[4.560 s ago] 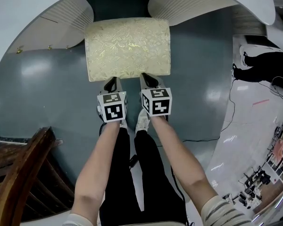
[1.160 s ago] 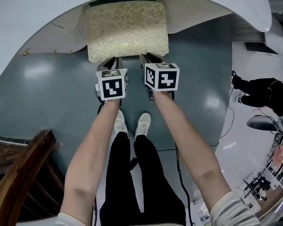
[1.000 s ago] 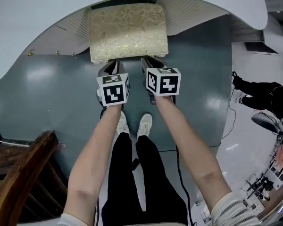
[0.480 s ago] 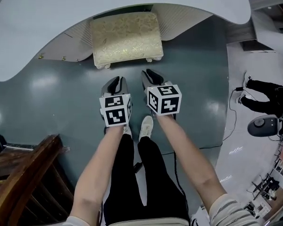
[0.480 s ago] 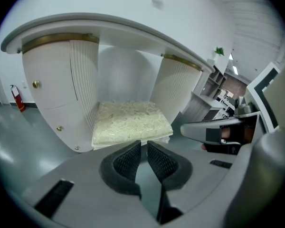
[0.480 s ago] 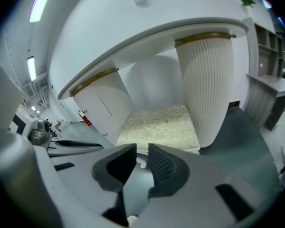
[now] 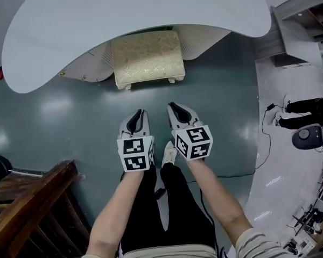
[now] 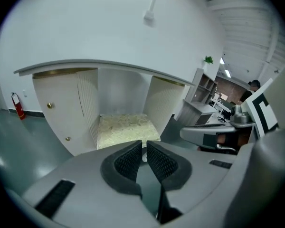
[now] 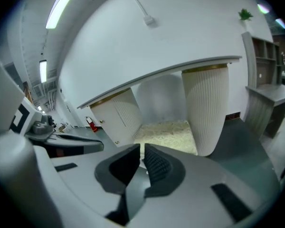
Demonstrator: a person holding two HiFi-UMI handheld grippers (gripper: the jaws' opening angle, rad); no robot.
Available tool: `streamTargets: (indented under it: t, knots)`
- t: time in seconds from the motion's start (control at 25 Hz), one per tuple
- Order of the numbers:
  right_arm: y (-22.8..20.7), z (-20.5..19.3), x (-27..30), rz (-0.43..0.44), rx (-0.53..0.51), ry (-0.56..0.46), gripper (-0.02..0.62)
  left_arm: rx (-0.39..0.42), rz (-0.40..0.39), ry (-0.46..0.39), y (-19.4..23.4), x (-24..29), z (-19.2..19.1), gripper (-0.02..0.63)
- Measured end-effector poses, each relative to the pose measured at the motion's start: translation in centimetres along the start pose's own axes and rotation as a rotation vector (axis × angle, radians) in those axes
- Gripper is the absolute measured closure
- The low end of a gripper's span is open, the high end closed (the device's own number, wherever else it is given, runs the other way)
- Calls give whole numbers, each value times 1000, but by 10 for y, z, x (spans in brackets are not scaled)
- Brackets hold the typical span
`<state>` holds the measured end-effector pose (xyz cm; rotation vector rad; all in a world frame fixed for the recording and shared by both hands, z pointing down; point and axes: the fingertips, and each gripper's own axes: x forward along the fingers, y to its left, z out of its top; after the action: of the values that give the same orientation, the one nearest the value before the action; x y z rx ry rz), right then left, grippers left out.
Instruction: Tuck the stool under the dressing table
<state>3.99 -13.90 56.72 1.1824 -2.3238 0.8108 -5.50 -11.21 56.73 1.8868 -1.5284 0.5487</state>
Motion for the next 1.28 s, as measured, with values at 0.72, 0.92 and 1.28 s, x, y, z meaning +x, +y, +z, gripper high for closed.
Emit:
streamTargets:
  t: [0.72,0.92,1.28]
  knots:
    - [79,80,-150,86,-27,-172,583,21,-54,-166,-49,-143,72,600]
    - [88,99,-186,65,-43,-216,583,75,-80,-203,-72,-183,88,600]
    - [118,187,-256,79,-100,-295,583,91,-109,-336,-106,-258,167,600]
